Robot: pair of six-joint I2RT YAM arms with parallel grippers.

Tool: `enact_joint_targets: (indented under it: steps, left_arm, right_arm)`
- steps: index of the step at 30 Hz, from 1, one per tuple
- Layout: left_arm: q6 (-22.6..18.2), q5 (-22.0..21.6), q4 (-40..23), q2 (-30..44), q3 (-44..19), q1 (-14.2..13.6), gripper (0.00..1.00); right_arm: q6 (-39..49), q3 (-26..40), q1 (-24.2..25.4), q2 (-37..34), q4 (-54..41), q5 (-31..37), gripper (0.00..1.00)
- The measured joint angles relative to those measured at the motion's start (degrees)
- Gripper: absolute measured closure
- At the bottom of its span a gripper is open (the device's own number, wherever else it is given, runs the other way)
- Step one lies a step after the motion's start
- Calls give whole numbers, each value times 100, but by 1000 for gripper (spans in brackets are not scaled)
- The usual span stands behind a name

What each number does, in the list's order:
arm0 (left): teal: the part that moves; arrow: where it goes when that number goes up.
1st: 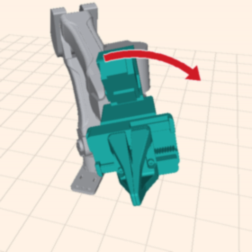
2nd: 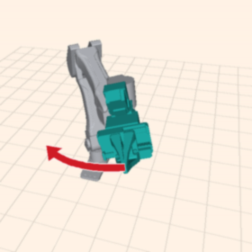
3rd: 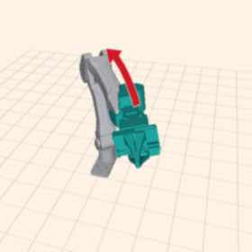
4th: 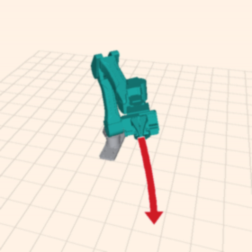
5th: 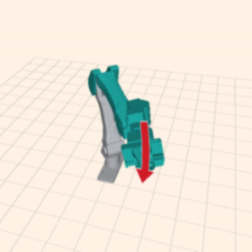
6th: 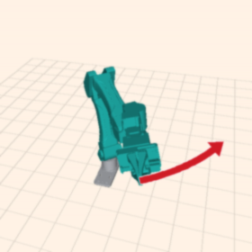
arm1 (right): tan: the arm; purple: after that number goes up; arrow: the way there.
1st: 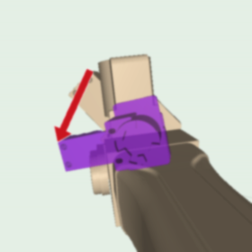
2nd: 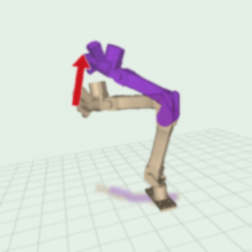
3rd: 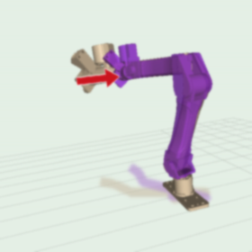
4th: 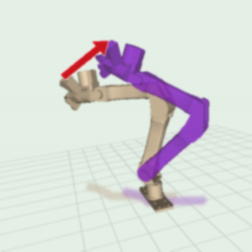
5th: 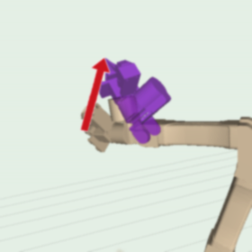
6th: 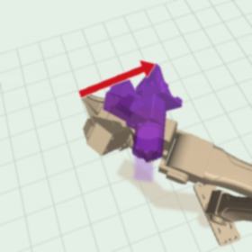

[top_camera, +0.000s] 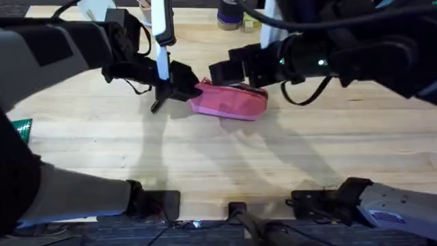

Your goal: Unzip the bag, pick up the pens from the table one at a time and place them inside, then zip the bag closed.

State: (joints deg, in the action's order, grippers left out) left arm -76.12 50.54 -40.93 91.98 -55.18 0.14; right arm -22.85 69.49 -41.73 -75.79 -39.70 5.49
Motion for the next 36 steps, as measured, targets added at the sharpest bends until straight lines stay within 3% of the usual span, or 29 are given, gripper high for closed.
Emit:
enact_joint_targets:
  steps: [2, 5, 9, 10, 19, 22, 23, 29, 36]
  left_arm:
    - [-2, 8, 2, 0, 0, 0, 876]
    - [-5, 82, 10, 0, 0, -10, 646]
    - [5, 115, 18, 0, 0, -38, 71]
    - [1, 118, 17, 0, 0, -37, 22]
    - [1, 233, 22, 0, 0, -37, 8]
    - [0, 280, 20, 0, 0, -37, 8]
    - [1, 310, -21, -8, 0, -37, 8]
    - [-2, 161, -462, -437, 0, -24, 7]
    - [152, 44, -1072, -1354, -4, 135, 7]
  right_arm:
    - [81, 2, 84, 13, 4, 58, 6]
    - [149, 2, 190, 13, 0, 97, 6]
    - [195, 2, 324, 13, -2, 116, 6]
    - [195, 2, 347, 13, -2, 116, 6]
    - [394, 2, 393, 13, 25, 98, 6]
    - [977, 2, 393, 13, 25, -115, 6]
    - [1624, 7, 393, 13, 16, -421, 6]
    - [2728, 218, 393, 11, -94, -842, 7]
    - [3853, 1123, 393, -310, -1107, -950, 7]
